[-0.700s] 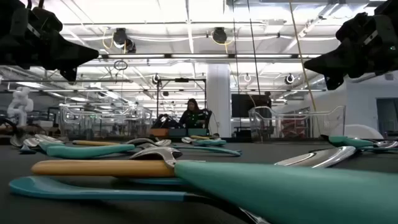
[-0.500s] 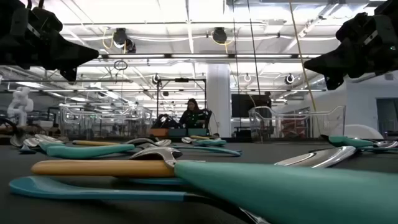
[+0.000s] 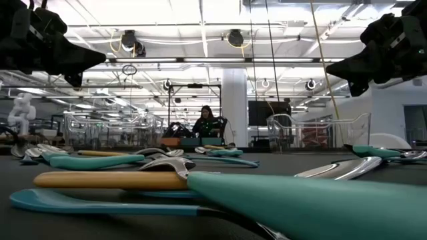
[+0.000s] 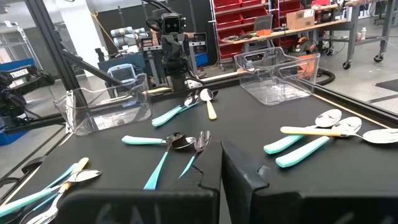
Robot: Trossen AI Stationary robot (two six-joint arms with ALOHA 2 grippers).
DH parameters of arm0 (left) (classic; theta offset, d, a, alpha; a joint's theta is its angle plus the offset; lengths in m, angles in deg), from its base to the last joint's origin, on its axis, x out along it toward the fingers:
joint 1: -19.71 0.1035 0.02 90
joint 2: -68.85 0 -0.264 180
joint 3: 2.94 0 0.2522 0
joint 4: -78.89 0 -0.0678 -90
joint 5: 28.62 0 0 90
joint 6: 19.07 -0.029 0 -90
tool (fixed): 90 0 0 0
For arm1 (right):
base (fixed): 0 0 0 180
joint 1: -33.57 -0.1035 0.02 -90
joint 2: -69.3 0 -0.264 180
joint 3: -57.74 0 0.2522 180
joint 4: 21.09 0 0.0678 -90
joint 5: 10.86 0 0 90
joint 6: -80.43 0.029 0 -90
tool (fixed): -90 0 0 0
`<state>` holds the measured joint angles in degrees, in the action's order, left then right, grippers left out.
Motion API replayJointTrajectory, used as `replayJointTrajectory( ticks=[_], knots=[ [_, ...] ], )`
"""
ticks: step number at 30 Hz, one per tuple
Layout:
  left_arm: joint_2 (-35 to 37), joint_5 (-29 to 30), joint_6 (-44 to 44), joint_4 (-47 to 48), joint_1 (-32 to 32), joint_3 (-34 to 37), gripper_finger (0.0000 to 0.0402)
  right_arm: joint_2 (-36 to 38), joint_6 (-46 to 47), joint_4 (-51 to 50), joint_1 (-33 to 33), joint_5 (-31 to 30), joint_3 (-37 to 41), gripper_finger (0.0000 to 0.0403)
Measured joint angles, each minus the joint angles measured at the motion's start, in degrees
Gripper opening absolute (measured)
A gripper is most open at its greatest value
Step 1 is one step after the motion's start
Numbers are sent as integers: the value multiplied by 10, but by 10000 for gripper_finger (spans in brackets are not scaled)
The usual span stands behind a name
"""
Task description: Sort silverware by color (type)
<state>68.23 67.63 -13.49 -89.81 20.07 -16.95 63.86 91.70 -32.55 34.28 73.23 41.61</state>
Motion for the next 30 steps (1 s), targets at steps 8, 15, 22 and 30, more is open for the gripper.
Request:
replayJointTrajectory(
  ticks=[8,15,22,30],
  knots=[
    [0,0,0,0,0,0,5,0,0,0,0,0,0,4],
    [0,0,0,0,0,0,5,0,0,0,0,0,0,4],
    [0,5,-35,0,0,0,5,0,0,0,0,0,0,4],
    [0,29,-121,-26,0,0,5,0,0,0,0,0,0,4]
  ],
)
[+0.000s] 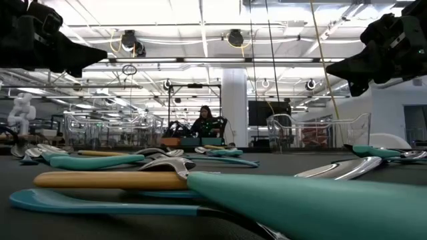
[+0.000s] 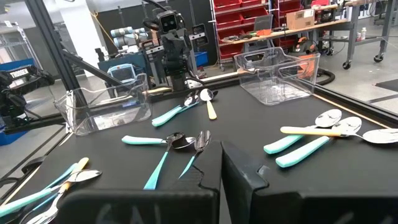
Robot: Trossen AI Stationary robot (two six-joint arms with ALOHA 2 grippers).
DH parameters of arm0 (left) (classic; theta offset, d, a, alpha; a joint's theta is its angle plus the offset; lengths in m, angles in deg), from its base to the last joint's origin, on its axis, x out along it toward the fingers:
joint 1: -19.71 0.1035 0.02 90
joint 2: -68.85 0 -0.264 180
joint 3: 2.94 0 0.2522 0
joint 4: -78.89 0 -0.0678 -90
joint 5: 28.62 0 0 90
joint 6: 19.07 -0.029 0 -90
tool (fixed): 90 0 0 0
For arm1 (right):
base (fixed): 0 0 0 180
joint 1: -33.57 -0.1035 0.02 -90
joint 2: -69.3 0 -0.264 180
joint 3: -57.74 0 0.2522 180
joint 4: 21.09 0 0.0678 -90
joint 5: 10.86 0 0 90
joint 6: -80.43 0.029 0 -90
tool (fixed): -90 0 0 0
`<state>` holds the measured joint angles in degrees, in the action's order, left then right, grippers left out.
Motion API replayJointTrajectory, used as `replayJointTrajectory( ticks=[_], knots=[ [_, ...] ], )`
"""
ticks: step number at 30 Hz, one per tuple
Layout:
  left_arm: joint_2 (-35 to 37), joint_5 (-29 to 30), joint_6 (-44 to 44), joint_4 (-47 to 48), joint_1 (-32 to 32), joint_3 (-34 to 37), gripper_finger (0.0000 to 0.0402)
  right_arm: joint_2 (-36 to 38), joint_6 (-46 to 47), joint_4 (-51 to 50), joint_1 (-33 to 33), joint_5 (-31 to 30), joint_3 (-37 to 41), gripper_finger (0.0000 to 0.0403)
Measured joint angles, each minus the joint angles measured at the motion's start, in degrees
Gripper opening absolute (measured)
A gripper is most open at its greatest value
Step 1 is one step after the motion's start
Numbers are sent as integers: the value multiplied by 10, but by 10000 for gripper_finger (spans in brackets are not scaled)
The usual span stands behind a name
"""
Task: Sort silverware by color (type)
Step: Put the green spoon into the top right bin
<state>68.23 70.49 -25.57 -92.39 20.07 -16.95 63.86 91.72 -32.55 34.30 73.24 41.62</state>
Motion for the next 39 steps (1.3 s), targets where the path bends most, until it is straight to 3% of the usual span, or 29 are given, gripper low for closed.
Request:
replayJointTrajectory(
  ticks=[16,24,28,32,35,39],
  knots=[
    [0,3,2,-9,0,0,5,0,56,14,0,-3,0,4],
    [0,26,66,-4,0,0,5,0,39,89,1,-106,0,8],
    [-1,54,98,16,0,0,18,-8,29,84,5,-108,0,42],
    [-19,74,121,18,0,0,56,-33,28,51,19,-117,0,94],
    [-35,93,117,17,0,0,86,-58,30,32,28,-160,0,131],
    [-57,169,112,12,0,-1,114,-94,80,18,39,-221,0,165]
  ],
)
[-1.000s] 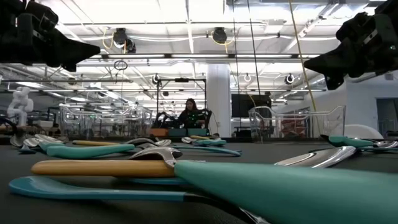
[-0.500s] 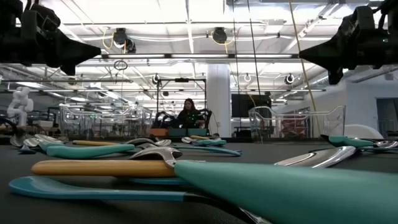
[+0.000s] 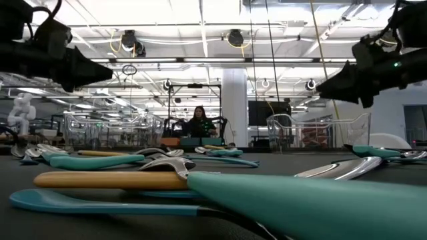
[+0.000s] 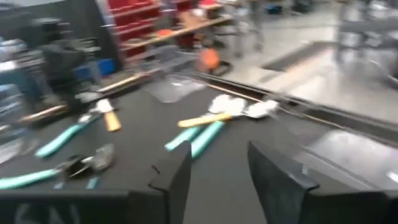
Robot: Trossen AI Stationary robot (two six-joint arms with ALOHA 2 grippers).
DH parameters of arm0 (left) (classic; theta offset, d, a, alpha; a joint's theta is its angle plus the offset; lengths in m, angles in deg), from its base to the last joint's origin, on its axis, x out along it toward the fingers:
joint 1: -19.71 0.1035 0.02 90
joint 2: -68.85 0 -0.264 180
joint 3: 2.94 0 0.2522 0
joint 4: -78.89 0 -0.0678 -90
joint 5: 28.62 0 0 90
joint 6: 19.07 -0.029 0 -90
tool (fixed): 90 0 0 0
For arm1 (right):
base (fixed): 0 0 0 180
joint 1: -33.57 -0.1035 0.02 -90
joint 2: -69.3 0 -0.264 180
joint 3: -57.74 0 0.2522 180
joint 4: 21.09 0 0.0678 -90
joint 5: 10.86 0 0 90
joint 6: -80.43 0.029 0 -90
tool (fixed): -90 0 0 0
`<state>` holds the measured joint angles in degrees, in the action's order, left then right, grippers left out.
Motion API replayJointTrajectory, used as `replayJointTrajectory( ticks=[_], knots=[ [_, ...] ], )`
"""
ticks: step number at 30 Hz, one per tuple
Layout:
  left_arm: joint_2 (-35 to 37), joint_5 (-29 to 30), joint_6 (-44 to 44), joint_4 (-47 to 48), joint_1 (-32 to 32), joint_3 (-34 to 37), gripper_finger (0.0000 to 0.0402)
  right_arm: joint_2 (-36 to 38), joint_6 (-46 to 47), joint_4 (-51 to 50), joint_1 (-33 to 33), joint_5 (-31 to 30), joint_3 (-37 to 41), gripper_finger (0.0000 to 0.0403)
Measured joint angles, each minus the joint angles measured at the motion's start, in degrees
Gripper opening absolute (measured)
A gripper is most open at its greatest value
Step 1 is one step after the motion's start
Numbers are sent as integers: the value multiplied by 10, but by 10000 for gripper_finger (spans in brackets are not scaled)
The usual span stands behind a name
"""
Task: Sort silverware by color (type)
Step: Put the green spoon into the top right bin
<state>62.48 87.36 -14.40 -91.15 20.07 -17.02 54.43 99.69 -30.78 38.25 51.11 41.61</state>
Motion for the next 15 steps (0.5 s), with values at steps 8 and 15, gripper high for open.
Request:
replayJointTrajectory(
  ticks=[8,15],
  knots=[
    [-48,45,-22,-2,0,0,128,-66,21,13,9,-6,0,187],
    [-71,46,-78,-4,0,0,128,-104,0,54,17,-5,0,184]
  ],
)
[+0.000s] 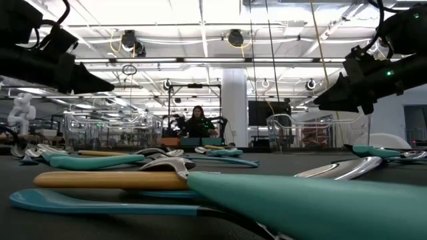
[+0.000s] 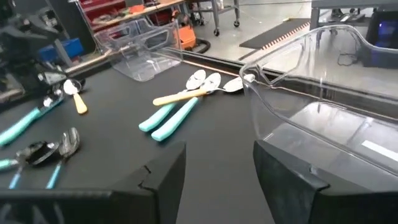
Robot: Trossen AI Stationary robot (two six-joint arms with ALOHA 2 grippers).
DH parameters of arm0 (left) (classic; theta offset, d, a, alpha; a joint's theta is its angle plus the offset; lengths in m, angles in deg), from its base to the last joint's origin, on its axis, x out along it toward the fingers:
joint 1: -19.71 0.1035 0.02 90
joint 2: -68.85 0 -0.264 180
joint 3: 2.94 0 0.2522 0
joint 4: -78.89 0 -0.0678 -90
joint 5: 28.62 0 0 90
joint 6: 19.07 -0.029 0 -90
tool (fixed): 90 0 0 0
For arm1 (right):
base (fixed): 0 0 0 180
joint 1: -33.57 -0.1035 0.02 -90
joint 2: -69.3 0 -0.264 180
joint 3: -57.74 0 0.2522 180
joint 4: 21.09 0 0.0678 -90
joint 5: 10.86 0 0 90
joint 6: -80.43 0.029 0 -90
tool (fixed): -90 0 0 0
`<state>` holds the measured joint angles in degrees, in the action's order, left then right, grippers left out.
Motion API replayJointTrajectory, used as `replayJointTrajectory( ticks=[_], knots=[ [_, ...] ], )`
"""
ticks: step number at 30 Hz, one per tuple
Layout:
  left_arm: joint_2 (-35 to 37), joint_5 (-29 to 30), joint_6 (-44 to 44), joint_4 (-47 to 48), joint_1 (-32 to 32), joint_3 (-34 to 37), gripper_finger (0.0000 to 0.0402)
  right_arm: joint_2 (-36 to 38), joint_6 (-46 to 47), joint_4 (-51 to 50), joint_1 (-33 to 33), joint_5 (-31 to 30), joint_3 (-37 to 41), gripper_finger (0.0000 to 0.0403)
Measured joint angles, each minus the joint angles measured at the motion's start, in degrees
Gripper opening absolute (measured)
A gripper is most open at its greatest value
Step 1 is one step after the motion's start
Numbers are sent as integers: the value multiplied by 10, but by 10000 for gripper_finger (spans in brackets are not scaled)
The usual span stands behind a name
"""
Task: Sort silverware by color (type)
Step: Put the green spoon into the top right bin
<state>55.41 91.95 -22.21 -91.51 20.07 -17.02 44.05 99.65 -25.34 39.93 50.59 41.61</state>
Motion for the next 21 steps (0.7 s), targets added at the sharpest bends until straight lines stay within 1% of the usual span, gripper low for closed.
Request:
replayJointTrajectory(
  ticks=[2,4,9,13,16,21],
  knots=[
    [-1,0,-4,-2,0,0,128,-5,-35,17,0,1,0,184],
    [-1,0,-2,-7,0,0,128,-9,-42,32,0,1,0,183],
    [-1,0,40,-29,0,0,128,-22,11,34,1,0,0,183],
    [-1,6,58,-60,0,0,128,-35,12,34,1,0,-1,183],
    [-7,21,58,-75,0,0,128,-43,10,6,1,0,-15,183],
    [-31,27,58,-80,0,0,128,-73,-3,4,1,1,-60,183]
  ],
)
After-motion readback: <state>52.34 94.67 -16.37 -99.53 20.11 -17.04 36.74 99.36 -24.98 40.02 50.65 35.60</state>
